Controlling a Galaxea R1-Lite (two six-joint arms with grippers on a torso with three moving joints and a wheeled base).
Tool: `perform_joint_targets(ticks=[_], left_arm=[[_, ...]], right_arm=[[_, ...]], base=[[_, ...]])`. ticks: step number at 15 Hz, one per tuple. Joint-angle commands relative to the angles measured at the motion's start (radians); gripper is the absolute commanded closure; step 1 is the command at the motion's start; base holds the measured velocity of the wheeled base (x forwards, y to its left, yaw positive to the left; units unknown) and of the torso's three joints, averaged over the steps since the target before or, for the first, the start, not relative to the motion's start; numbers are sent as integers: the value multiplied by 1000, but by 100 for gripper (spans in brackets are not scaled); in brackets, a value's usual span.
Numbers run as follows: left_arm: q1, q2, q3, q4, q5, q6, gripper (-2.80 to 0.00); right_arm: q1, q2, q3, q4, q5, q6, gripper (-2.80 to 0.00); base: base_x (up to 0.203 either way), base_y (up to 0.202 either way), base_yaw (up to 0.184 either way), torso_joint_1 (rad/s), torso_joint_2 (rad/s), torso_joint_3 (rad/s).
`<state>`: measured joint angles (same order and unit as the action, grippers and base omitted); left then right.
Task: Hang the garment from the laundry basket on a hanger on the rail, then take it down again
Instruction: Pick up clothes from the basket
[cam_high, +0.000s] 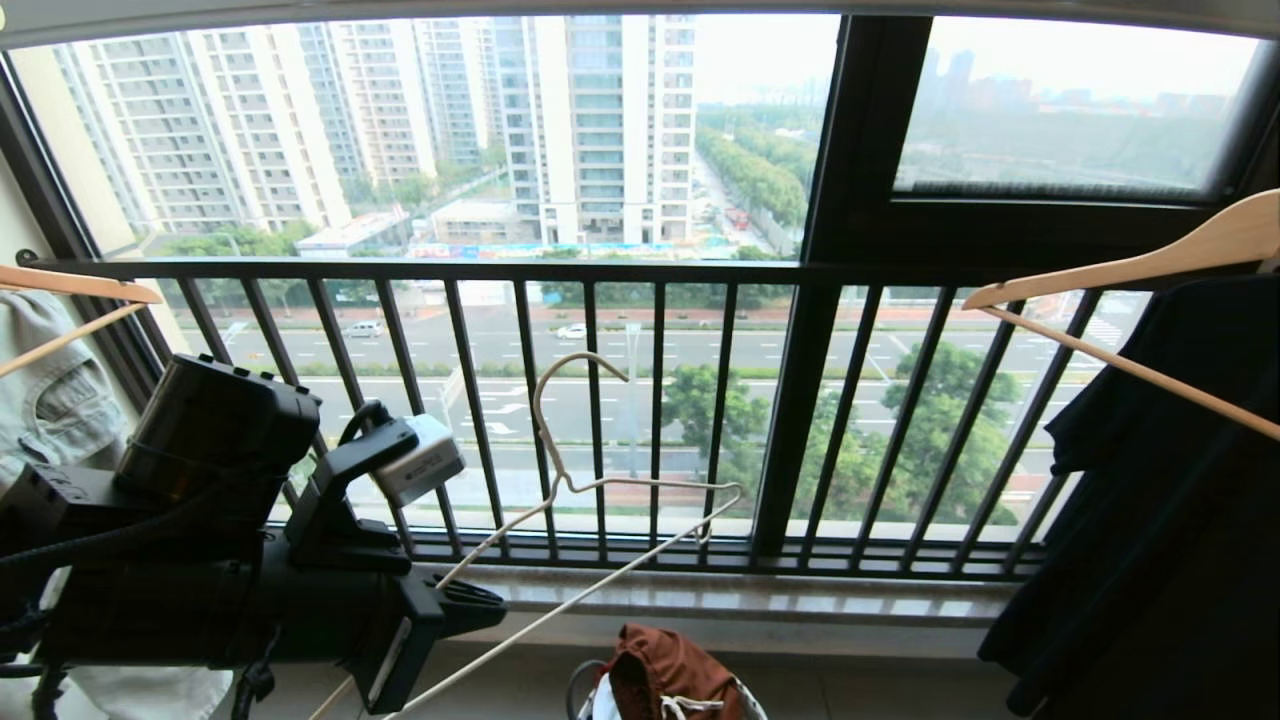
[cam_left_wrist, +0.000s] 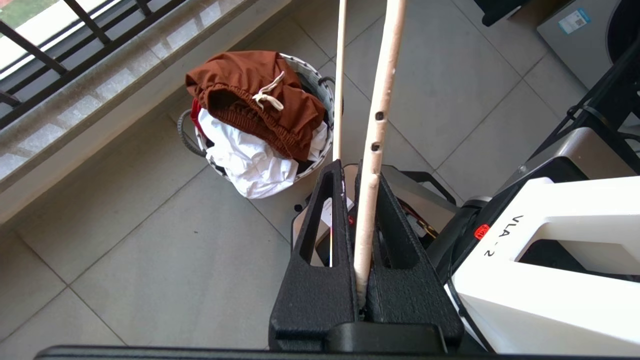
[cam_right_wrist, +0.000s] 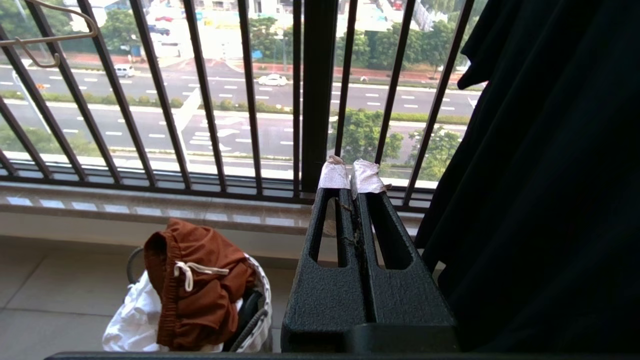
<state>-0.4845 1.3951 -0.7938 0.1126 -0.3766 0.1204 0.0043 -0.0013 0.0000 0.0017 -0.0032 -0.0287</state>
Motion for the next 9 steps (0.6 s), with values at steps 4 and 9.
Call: perform_joint_targets(ticks=[4,9], left_arm=[[0,-2,1,1,-2,1,0],[0,-2,1,1,-2,1,0]], right_arm=[[0,1,0,0,-1,0,0],[0,1,0,0,0,0,0]], base=[[0,0,0,-139,309,165],[0,0,0,-147,321,173]])
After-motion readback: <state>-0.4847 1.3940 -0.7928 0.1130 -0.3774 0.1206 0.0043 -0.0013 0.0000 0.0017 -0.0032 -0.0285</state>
